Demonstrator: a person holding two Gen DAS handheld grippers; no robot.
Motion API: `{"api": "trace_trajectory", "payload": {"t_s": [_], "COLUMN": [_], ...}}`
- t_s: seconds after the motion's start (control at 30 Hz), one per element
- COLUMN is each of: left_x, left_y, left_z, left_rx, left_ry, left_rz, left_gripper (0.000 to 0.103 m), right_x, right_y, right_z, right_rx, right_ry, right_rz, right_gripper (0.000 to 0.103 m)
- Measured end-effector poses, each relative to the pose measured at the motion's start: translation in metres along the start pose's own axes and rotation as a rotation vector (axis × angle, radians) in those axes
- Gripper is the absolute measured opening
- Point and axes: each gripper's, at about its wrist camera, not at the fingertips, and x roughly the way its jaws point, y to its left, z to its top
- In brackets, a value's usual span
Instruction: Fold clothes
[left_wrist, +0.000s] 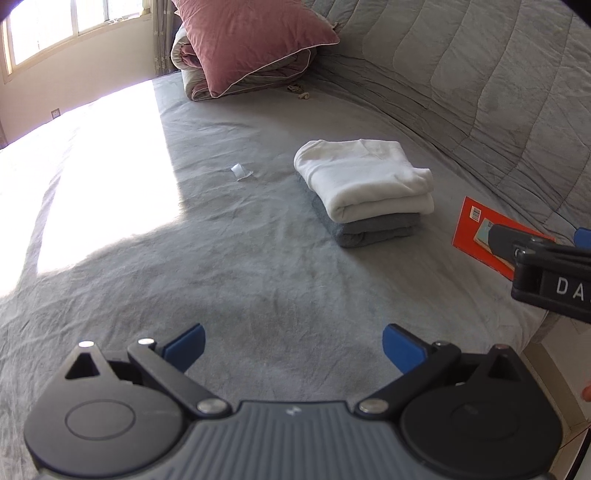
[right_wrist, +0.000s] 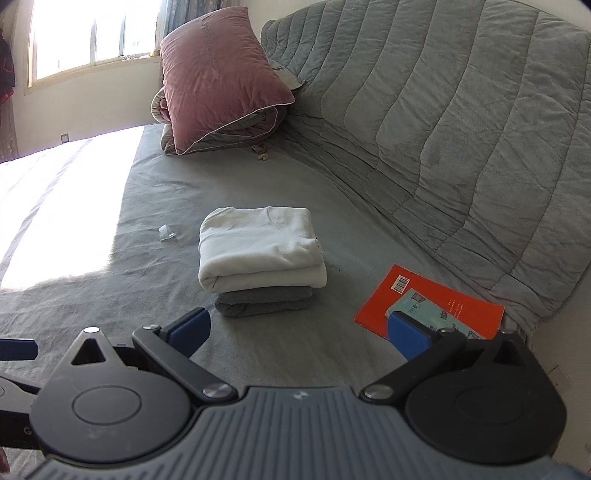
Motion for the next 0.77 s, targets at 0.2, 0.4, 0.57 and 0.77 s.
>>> {"api": "trace_trajectory", "payload": {"t_s": [0.2, 0.4, 0.57, 0.77], "left_x": [-0.034, -0.061, -0.078, -0.091], "left_y": [0.013, 0.028, 0.036, 0.04], "left_z": [-0.022, -0.044, -0.057, -0.063], "left_rx": [-0.016, -0.041, -0.06, -0.076], "left_ry": [-0.004, -0.014, -0.022, -0.041], "left_rz": [0.001, -0.004, -0.017, -0.057], "left_gripper": [0.102, 0.102, 0.102, 0.102], "right_x": [-0.054, -0.088, -0.109, -0.121], "right_y": [0.007, 0.024, 0.037, 0.045], "right_z": [-0.014, -0.026, -0.033, -0.036], "right_rx": [0.026, 0.002, -0.025, -0.029], "right_ry": [-0.063, -0.095, -0.117, -0.128], "right_rz": [-0.042, -0.04, -0.026, -0.015], "right_gripper": [0.103, 0.103, 0.103, 0.103]}}
